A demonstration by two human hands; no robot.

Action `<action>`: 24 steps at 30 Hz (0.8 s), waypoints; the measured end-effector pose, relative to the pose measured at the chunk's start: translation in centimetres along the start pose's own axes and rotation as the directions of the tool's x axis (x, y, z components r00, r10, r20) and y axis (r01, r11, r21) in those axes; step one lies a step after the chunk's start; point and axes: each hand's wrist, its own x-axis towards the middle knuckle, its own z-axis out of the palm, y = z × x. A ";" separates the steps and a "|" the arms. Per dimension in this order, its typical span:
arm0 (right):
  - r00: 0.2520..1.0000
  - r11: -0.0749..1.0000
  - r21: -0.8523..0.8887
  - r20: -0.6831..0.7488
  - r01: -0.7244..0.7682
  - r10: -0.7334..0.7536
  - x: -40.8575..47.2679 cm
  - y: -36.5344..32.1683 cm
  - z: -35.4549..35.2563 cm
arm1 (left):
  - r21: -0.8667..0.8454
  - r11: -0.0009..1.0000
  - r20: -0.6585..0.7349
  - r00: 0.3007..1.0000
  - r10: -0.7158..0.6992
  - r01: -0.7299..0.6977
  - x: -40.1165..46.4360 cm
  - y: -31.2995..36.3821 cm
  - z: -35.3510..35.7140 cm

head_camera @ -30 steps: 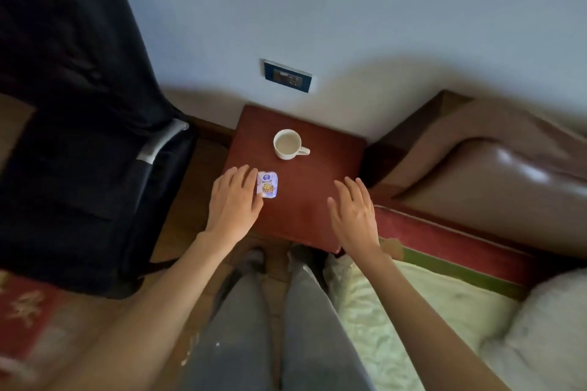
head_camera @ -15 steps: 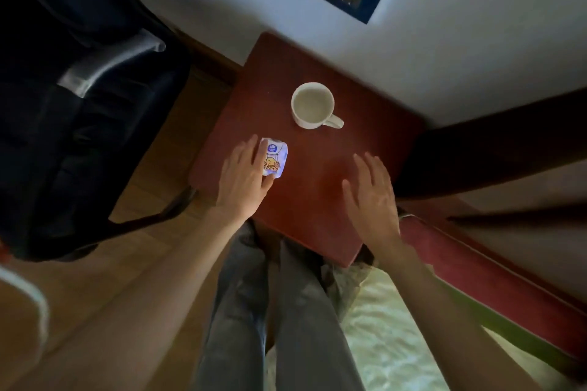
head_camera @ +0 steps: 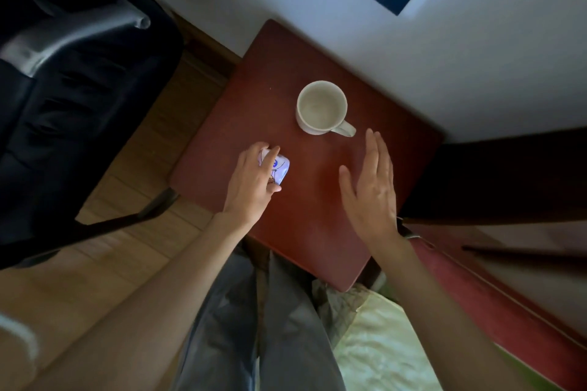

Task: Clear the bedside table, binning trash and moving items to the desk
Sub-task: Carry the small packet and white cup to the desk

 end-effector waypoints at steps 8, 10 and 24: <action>0.999 0.997 0.070 0.017 -0.030 0.029 2.5 -1.0 0.2 | -0.208 0.971 -0.083 0.987 -0.137 0.117 -1.4 0.1 -0.9; 0.999 0.996 0.084 0.017 -0.042 0.040 3.2 -1.0 0.6 | -0.280 0.952 -0.110 0.981 -0.160 0.124 -1.8 0.1 -1.4; 0.984 0.971 0.177 -0.045 -0.160 0.171 5.4 -1.2 2.0 | -0.557 0.815 -0.254 0.900 -0.353 0.163 -5.0 2.2 -5.2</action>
